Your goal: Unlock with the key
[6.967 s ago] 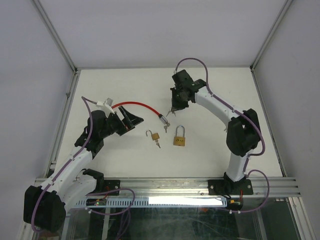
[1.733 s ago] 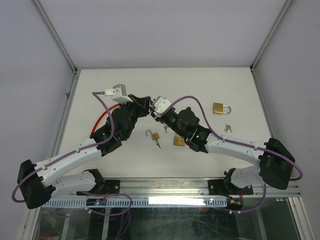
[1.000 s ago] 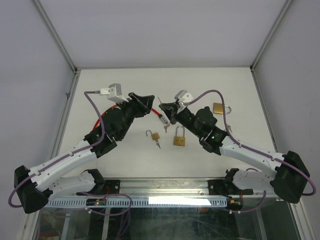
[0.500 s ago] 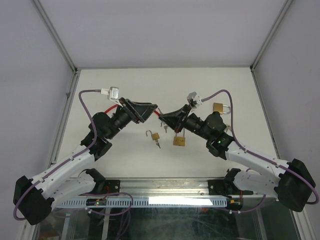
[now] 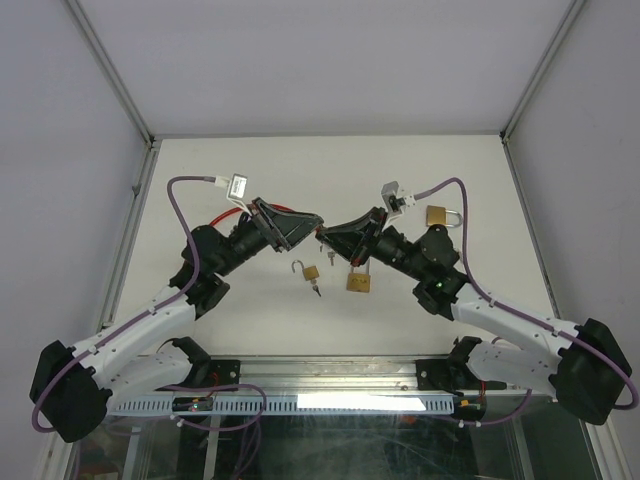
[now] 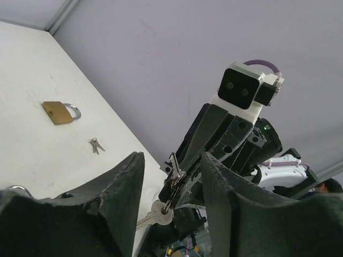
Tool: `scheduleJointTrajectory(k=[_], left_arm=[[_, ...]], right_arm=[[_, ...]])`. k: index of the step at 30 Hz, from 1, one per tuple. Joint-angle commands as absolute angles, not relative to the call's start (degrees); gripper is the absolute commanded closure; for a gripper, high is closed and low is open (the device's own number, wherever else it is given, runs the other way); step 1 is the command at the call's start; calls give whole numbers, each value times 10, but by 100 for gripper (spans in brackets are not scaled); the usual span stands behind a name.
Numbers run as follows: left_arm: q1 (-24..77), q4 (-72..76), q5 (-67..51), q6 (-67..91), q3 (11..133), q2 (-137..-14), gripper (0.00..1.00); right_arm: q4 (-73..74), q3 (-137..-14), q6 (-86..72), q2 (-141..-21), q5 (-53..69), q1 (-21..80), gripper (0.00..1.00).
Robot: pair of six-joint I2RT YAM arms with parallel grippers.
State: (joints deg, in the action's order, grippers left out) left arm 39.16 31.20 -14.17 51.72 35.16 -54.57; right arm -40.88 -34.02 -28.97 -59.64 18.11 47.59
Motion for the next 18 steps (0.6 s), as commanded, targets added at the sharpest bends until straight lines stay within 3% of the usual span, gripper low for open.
scheduleJointTrajectory(k=[1,11,13,16,18], left_arm=[[389,367,-170,541,350,-549,56],[389,391,-190,525,353,-554,97],[389,384,-184,508,355,-548,100],[389,370,-178,490,357,-539,100],[389,368,-178,488,357,-538,100]], right_arm=[[-461,-340,-315,-576,195,474,100],[-448,-338,-320,-568,202,475,99],[-441,-336,-318,-557,190,474,90],[-435,-331,-310,-541,173,474,69],[-426,-336,-304,-538,179,473,62]])
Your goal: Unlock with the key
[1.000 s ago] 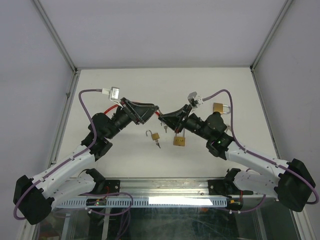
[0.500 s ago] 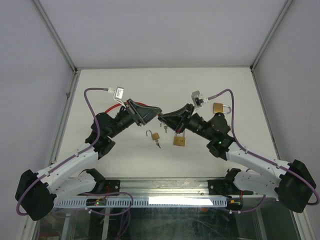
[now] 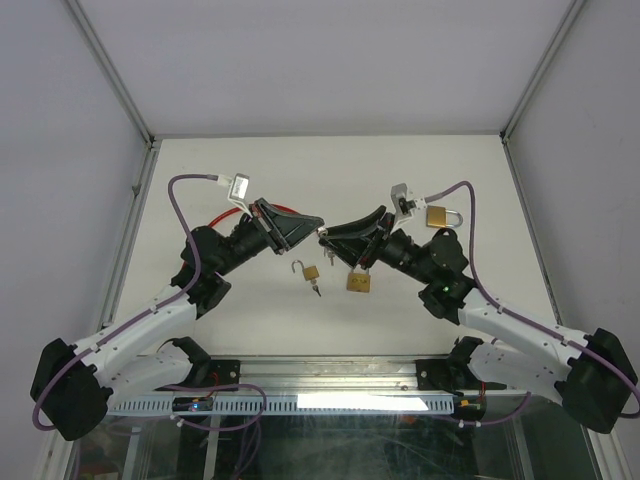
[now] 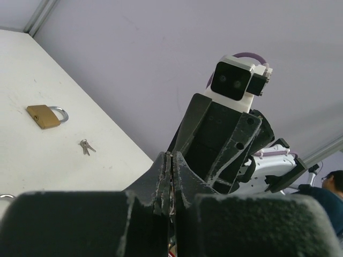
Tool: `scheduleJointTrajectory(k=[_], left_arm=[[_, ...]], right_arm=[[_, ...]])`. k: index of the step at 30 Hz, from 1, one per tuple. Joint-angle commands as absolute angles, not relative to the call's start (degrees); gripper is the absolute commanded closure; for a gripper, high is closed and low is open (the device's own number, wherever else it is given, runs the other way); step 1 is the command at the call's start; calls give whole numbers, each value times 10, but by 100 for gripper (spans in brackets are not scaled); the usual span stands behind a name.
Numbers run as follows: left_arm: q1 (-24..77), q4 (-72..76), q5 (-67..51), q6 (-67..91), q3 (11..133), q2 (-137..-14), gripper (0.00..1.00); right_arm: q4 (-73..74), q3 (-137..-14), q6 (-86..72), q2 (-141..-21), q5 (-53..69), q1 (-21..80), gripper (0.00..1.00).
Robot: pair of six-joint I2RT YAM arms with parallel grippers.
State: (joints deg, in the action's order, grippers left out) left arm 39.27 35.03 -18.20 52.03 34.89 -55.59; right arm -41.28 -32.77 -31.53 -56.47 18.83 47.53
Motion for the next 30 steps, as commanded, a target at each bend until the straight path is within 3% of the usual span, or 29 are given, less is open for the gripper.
scheduleJointTrajectory(k=[1,4,10,20,28,30], left_arm=[[389,367,-177,487,357,-539,100],[389,373,-181,490,358,-543,100],[389,387,-197,493,365,-553,100],[389,414,-218,509,361,-569,100],[389,409,-203,508,358,-564,100],[389,405,-196,506,356,-561,100]], right_arm=[[-422,-340,-303,-538,184,473,60],[-420,-349,-305,-543,197,472,56],[-434,-353,-312,-554,198,471,58],[-471,-355,-331,-575,206,464,72],[-481,-352,-344,-584,224,455,98],[-481,-349,-346,-582,224,453,100]])
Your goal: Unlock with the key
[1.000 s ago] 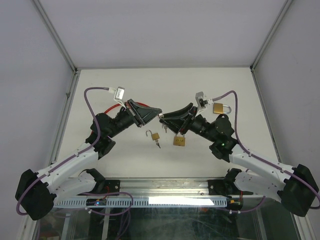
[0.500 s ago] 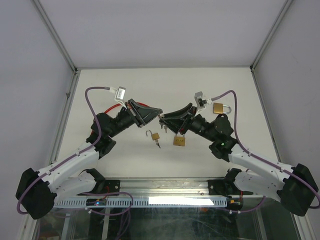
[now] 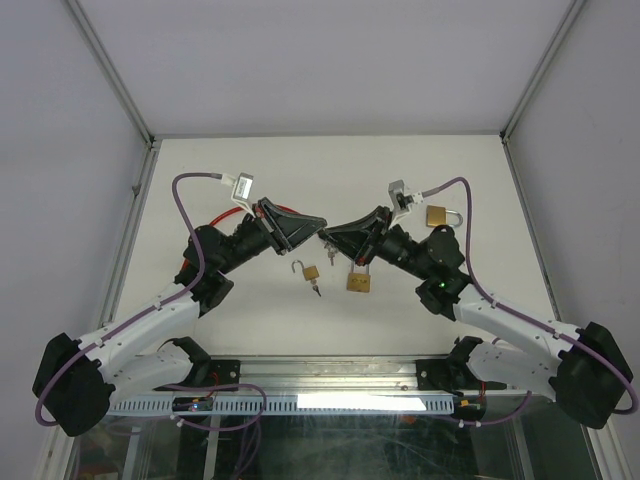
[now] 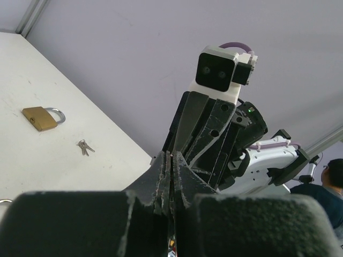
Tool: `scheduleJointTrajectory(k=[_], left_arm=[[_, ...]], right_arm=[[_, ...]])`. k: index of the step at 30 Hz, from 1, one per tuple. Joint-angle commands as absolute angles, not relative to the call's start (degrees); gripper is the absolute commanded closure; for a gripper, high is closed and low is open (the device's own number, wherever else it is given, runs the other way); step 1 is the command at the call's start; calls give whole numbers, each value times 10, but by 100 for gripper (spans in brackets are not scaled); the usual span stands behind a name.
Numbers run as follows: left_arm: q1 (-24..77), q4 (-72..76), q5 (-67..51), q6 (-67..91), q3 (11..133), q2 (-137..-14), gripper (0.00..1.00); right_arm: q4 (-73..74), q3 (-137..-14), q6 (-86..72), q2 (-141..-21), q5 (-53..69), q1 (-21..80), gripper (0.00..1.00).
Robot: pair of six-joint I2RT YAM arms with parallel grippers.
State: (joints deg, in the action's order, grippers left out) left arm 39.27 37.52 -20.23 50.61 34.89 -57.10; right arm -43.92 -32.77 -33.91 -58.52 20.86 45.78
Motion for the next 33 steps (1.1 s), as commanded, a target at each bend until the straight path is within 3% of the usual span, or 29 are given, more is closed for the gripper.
scheduleJointTrajectory(k=[1,4,8,13,17,23,33], left_arm=[[389,401,-193,505,357,-559,100],[389,378,-180,496,364,-556,90],[389,318,-157,476,378,-551,66],[389,213,-125,450,410,-565,42],[389,119,-110,424,452,-610,27],[412,26,-79,394,502,-696,18],[486,-159,36,352,642,-894,14]], right_arm=[[-481,-346,-347,-580,225,452,100],[-474,-340,-351,-572,223,447,100],[-422,-328,-351,-551,202,441,100],[-301,-319,-343,-514,103,432,100],[-221,-305,-352,-483,41,412,100],[-72,-305,-388,-463,-48,392,100],[135,-349,-435,-507,-130,348,100]])
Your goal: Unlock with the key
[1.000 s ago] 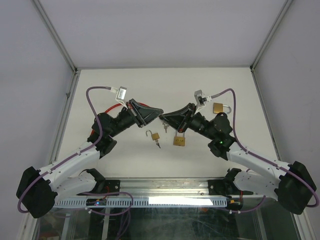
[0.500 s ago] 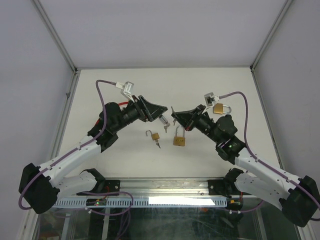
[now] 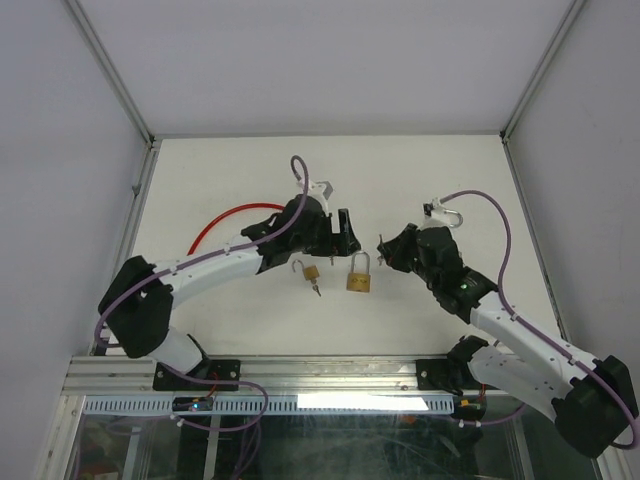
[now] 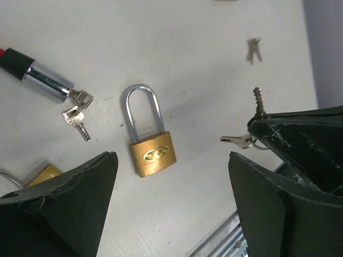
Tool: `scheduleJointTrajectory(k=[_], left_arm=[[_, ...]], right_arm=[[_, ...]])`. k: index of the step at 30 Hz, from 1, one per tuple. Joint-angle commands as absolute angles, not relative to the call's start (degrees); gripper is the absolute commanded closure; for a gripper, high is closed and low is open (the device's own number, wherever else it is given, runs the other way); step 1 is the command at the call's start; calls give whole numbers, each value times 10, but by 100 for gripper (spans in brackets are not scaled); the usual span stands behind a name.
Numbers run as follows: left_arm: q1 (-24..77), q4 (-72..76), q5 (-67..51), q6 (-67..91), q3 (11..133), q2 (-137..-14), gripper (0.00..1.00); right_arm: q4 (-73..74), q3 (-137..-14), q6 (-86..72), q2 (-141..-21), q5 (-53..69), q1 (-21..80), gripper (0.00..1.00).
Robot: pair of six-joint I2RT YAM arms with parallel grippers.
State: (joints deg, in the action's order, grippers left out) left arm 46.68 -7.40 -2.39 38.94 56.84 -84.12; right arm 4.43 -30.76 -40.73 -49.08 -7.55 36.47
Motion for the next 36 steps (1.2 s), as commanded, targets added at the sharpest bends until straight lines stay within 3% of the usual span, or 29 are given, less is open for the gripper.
scheduleJointTrajectory(k=[1,23,36], left_arm=[[494,-181,47,345,661,-913,13],[595,-424,118,370,916,-1186,12],[596,-464,150,396,933,-1241,29]], right_arm=[[149,-351,-439,-511,-143,344,100],[191,-332,-453,-514,-143,279,100],[190,-342,-439,-521,-123,269,100]])
